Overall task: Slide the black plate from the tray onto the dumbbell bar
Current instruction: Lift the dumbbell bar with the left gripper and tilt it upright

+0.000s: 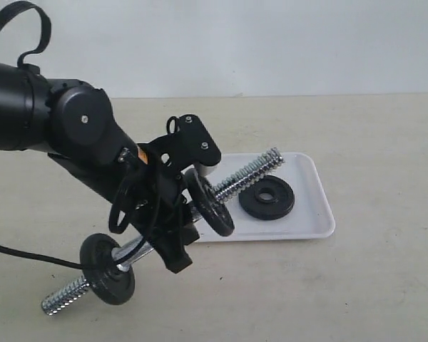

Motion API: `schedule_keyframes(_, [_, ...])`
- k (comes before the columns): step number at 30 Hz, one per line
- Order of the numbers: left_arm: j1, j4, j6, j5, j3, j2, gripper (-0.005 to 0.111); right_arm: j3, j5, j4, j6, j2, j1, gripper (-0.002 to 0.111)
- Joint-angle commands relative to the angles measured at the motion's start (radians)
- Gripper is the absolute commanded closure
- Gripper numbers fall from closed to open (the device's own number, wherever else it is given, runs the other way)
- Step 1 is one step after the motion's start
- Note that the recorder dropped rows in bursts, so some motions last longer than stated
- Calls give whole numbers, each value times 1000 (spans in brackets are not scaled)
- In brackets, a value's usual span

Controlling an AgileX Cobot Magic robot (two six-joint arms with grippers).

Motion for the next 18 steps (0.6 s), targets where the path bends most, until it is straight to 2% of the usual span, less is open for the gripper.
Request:
schedule_keyframes(1, [45,37,8,-56,18,-113,102,-8,22,3,-6,71,-1,107])
schedule_keyframes(8, [60,61,8,-60,39,-180,102,-8,97,3,-48,235,-1,107])
schedule_keyframes(18, [60,61,-6,-60,39,-184,102,-77,36,3,-48,469,-1,107])
